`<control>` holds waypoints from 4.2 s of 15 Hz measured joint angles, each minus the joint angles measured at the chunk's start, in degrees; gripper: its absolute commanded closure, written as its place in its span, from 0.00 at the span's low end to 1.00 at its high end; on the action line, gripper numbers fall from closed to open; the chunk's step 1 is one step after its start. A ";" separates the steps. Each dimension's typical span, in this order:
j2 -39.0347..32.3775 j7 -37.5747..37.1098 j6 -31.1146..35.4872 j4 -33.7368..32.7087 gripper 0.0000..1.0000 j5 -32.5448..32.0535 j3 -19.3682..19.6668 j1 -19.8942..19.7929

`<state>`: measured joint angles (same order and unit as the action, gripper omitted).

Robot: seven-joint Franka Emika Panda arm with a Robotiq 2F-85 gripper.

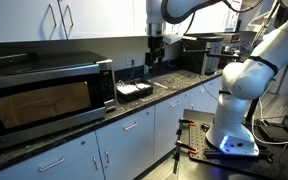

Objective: Move the white plastic knife to the left

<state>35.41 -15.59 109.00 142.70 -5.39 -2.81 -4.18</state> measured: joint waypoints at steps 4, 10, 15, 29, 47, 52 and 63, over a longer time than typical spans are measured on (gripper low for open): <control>0.49 3.12 0.00 1.63 0.00 -1.49 4.44 -2.58; 3.64 5.82 0.09 4.62 0.00 -1.51 11.81 -8.39; 6.40 6.35 -0.19 6.54 0.00 -1.50 14.11 -11.97; 0.21 15.60 1.24 5.12 0.00 -6.07 21.08 -15.00; -10.92 28.04 4.44 1.57 0.00 -8.74 30.44 -17.91; -17.54 30.00 6.10 -1.65 0.00 -8.32 31.61 -17.83; -32.13 29.88 6.39 -8.59 0.00 -6.25 28.07 -17.69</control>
<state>3.28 14.28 115.38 134.10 -11.64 25.26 -21.87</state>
